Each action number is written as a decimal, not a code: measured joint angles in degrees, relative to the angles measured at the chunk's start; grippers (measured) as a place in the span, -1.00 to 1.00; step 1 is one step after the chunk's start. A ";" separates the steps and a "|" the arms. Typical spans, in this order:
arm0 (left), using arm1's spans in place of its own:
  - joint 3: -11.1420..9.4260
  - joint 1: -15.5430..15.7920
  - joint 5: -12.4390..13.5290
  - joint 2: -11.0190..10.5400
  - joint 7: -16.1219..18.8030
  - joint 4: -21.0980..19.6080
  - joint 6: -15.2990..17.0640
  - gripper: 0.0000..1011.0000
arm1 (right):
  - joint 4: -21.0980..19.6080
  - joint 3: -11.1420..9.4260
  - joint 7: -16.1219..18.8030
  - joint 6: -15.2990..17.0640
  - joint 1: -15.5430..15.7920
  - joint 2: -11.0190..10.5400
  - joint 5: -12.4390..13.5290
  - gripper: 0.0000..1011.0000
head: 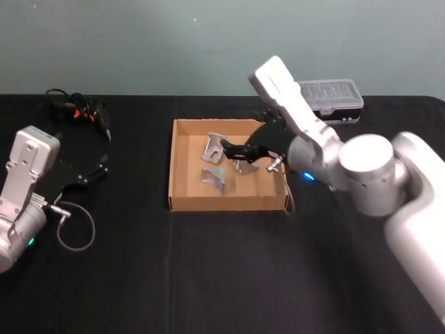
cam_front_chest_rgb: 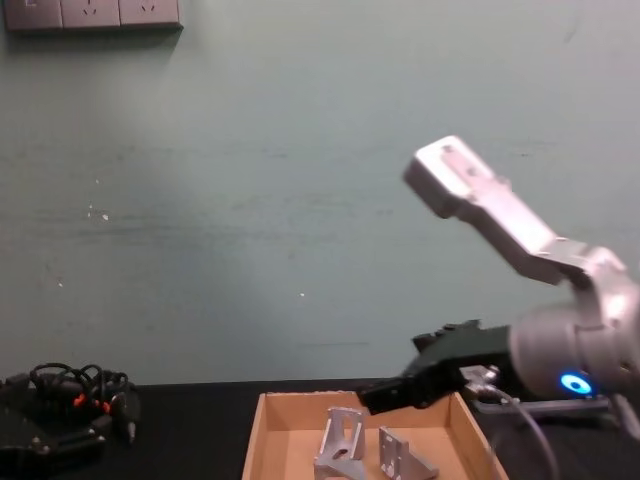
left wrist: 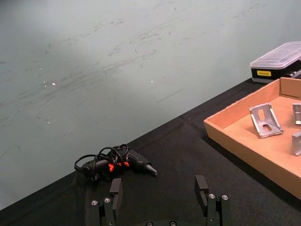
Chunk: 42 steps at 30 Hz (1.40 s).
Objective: Use one hand to pick up the angle iron from the table and place it into the box.
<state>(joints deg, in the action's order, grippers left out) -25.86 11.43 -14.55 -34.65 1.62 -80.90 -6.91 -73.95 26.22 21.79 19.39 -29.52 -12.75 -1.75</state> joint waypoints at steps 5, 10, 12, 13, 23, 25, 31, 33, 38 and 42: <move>0.00 0.00 0.00 0.00 0.00 0.00 0.00 1.00 | -6.97 -2.58 -2.05 0.13 6.37 -2.27 0.64 0.98; 0.00 0.00 0.00 0.00 0.00 0.00 0.00 1.00 | -11.79 -4.94 -5.16 0.05 11.95 -3.20 0.29 0.98; 0.00 0.00 0.00 0.00 0.00 0.00 0.00 1.00 | -13.51 -5.68 -6.99 -0.53 14.32 -3.39 -0.59 0.98; 0.00 0.00 0.00 0.00 0.00 0.00 0.00 1.00 | -14.37 -5.86 -8.39 -0.60 15.43 -3.42 -1.60 0.98; 0.00 0.00 0.00 0.00 0.00 0.00 0.00 1.00 | -14.91 -6.20 -10.44 -0.82 16.56 -3.30 -3.41 0.98; 0.00 0.00 0.00 0.00 0.00 0.00 0.00 1.00 | -14.89 -6.17 -10.34 -0.81 16.46 -3.31 -3.26 0.98; 0.00 0.00 0.00 0.00 0.00 0.00 0.00 1.00 | -14.85 -6.14 -10.07 -0.78 16.35 -3.33 -3.13 0.98; 0.00 0.00 0.00 0.00 0.00 0.00 0.00 1.00 | -14.84 -6.12 -10.01 -0.77 16.31 -3.34 -3.07 0.98; 0.00 0.00 0.00 0.00 0.00 0.00 0.00 1.00 | -14.81 -6.09 -9.90 -0.75 16.25 -3.36 -2.97 0.98; 0.00 0.00 0.00 0.00 0.00 0.00 0.00 1.00 | -14.79 -6.07 -9.83 -0.73 16.23 -3.37 -2.92 0.98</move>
<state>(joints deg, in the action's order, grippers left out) -25.86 11.43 -14.55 -34.65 1.62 -80.90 -6.91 -88.74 20.16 11.96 18.66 -13.29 -16.12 -4.67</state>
